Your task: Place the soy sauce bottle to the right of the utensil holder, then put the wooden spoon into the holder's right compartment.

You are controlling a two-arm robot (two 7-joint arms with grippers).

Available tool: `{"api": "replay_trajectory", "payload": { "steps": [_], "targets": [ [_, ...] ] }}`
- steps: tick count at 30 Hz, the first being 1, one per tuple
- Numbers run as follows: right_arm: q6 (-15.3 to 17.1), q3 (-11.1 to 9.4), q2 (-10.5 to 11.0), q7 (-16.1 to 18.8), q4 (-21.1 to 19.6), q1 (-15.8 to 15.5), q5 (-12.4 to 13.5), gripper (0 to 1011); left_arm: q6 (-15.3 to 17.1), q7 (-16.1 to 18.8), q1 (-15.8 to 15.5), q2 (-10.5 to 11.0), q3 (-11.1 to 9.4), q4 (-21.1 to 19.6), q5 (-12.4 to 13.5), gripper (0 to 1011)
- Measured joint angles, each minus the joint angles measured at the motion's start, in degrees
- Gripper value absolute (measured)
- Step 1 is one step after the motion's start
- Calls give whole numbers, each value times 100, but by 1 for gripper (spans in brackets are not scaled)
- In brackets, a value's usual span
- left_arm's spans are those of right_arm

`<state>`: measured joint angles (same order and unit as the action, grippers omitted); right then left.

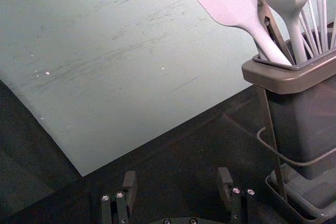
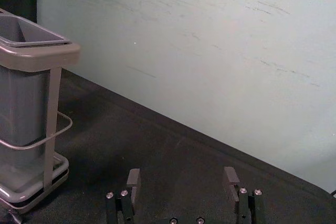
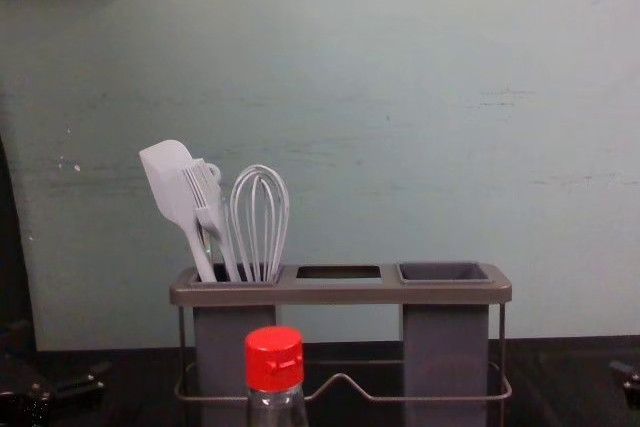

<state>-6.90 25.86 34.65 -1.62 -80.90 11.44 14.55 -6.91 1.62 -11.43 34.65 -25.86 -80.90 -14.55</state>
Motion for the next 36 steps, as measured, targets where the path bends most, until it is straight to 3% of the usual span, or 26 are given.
{"api": "replay_trajectory", "payload": {
  "steps": [29,33,36],
  "targets": [
    [0,0,0,0,0,0,0,1003,0,0,0,0,0,0,0,1005],
    [-119,-102,24,85,-78,-72,54,1002,0,0,0,0,0,0,1,1005],
    [-271,-306,129,228,-339,-242,211,1002,0,0,0,0,0,0,0,1005]
  ]
}}
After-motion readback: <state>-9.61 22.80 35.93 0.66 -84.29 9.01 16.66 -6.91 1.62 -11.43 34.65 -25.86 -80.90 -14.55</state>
